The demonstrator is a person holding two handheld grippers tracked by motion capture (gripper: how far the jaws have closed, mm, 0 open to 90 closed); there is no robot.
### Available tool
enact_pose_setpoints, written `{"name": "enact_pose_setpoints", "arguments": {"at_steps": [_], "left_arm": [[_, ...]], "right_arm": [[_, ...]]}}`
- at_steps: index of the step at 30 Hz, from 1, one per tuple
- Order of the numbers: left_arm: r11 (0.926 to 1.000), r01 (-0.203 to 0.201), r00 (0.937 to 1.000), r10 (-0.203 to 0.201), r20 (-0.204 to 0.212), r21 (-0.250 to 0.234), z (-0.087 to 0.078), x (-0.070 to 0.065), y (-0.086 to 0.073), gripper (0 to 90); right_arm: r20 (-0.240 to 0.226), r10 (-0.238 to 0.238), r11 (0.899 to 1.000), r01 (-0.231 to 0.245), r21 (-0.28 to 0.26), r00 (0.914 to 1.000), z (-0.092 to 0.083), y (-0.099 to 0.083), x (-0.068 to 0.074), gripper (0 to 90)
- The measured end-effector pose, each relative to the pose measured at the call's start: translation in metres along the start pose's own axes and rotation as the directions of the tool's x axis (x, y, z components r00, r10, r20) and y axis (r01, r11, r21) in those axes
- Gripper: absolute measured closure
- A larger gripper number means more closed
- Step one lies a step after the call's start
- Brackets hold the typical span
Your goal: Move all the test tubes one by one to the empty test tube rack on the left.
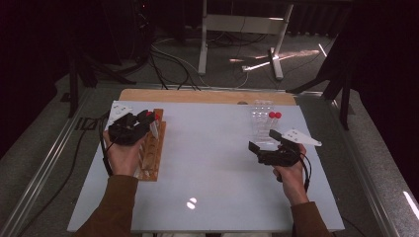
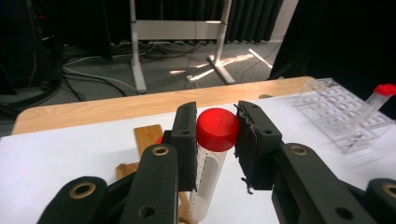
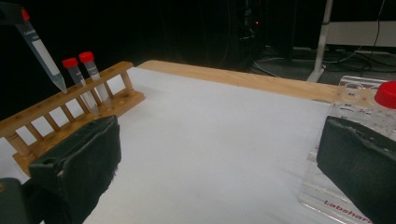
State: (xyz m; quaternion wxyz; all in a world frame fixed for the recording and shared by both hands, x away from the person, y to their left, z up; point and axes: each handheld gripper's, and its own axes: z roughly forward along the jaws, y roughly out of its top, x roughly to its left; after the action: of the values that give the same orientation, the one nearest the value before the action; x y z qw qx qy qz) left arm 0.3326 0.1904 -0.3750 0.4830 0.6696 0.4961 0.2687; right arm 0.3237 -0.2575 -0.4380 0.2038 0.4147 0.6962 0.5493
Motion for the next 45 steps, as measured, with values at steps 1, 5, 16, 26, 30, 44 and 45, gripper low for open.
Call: {"name": "enact_pose_setpoints", "arguments": {"at_steps": [1,5,16,26,30,44,45], "left_arm": [[1.0000,0.000,1.0000,0.000,-0.002,0.003,0.000,0.001,0.000,70.9],[0.9999,0.002,0.9999,-0.002,-0.014,0.014,0.000,0.004,-0.004,70.9],[0.9992,0.026,0.9993,-0.025,-0.029,0.031,0.006,0.013,-0.018,70.9],[0.9979,0.038,0.9988,-0.036,-0.032,0.053,0.012,0.014,-0.030,70.9],[0.9970,0.042,0.9986,-0.040,-0.033,0.065,0.015,0.014,-0.035,70.8],[0.9926,0.070,0.9971,-0.067,-0.036,0.099,0.023,0.016,-0.052,70.7],[0.9923,0.073,0.9969,-0.070,-0.036,0.099,0.024,0.016,-0.053,70.7]], "right_arm": [[0.000,0.002,1.000,-0.002,0.001,1.0000,0.000,0.000,0.000,0.0],[-0.002,0.002,1.000,-0.002,0.001,1.0000,0.000,0.000,0.001,0.0],[-0.002,0.002,1.000,-0.002,-0.001,1.0000,0.000,0.000,0.000,0.0],[-0.003,0.003,1.000,-0.003,0.004,1.0000,0.000,0.000,0.001,0.0],[-0.004,0.002,1.000,-0.002,0.004,1.0000,0.000,0.000,0.001,0.0],[-0.002,0.002,1.000,-0.002,0.000,1.0000,0.000,0.000,0.000,0.0],[-0.003,0.004,1.000,-0.004,0.000,1.0000,0.000,0.000,0.000,0.0]]}}
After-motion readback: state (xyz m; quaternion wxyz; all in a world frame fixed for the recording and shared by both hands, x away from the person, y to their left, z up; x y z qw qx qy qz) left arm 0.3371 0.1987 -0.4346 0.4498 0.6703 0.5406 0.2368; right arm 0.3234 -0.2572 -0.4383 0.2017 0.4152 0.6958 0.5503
